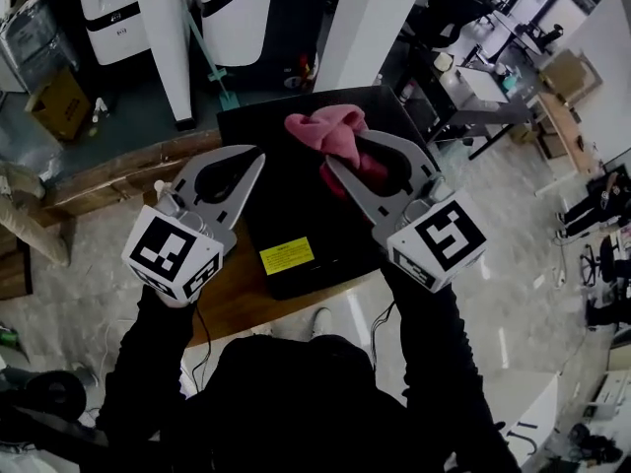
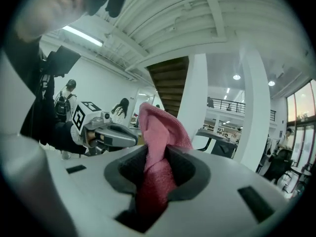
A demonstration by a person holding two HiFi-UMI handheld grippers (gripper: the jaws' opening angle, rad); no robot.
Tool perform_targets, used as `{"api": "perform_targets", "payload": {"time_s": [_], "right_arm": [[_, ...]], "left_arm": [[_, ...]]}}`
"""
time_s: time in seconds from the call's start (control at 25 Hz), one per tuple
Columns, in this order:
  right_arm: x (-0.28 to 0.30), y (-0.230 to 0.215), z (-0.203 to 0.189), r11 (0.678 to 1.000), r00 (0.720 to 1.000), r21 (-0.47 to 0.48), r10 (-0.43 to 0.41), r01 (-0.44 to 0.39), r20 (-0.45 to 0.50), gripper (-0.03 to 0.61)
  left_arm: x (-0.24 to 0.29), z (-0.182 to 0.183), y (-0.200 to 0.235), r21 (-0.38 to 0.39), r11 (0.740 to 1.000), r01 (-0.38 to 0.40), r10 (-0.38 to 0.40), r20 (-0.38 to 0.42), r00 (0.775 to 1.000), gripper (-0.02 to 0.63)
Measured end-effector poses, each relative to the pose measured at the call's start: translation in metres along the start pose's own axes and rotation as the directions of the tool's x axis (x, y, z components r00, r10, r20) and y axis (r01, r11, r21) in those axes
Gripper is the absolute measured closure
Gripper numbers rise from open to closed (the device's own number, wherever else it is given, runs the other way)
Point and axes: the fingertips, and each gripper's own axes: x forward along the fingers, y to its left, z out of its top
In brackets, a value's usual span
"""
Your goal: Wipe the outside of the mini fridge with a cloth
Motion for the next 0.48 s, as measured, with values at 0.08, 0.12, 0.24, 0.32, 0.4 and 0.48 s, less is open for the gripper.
{"api": "perform_targets", "payload": {"time_s": [0.08, 0.12, 0.24, 0.32, 0.4, 0.48], "right_arm": [[-0.014, 0.02, -0.006, 0.999, 1.0, -0.033, 0.013, -0.013, 0.0, 0.465], [-0.024, 0.03, -0.009, 0.999, 1.0, -0.044, 0.022, -0.022, 0.001, 0.465], [-0.061, 0.059, -0.013, 0.996, 0.998, -0.066, 0.062, -0.061, 0.016, 0.465], [-0.077, 0.07, -0.009, 0.993, 0.996, -0.088, 0.085, -0.082, 0.032, 0.465], [-0.085, 0.077, -0.005, 0.989, 0.993, -0.11, 0.109, -0.103, 0.046, 0.465], [-0.096, 0.091, -0.011, 0.983, 0.989, -0.133, 0.133, -0.124, 0.058, 0.465]], "left_arm": [[-0.009, -0.007, -0.018, -0.008, 1.0, -0.005, 0.005, -0.001, 1.0, 0.609], [-0.015, -0.011, -0.031, -0.012, 1.0, -0.006, 0.006, -0.003, 1.0, 0.609], [-0.036, -0.017, -0.074, -0.003, 1.0, -0.028, 0.028, -0.01, 1.0, 0.609], [-0.043, -0.013, -0.089, -0.004, 0.999, -0.043, 0.043, -0.008, 0.999, 0.609], [-0.047, -0.007, -0.096, -0.013, 0.998, -0.062, 0.062, -0.005, 0.998, 0.609], [-0.056, -0.009, -0.111, -0.018, 0.995, -0.095, 0.095, -0.003, 0.995, 0.609]]}}
